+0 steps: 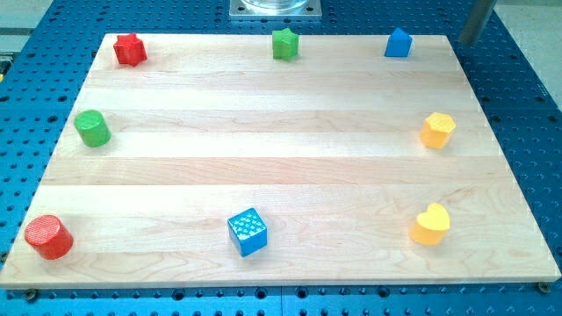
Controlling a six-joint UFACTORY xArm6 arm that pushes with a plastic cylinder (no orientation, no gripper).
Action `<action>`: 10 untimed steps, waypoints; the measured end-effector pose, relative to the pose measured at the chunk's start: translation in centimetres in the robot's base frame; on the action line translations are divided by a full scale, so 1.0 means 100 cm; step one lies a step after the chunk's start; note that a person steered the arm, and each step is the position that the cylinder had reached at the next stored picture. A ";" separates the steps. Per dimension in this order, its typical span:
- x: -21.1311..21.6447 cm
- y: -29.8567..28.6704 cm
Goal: Place the triangle at the bottom right of the green star
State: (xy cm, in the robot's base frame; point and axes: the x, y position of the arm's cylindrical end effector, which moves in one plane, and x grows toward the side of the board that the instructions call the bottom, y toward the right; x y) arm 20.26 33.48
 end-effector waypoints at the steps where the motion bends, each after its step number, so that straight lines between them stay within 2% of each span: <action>1: 0.000 0.000; 2: 0.002 0.000; 5: 0.007 -0.079; 6: 0.023 -0.133; 7: 0.061 -0.220; 9: 0.036 -0.286; 10: 0.055 -0.288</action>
State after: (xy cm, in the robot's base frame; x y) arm 25.75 4.72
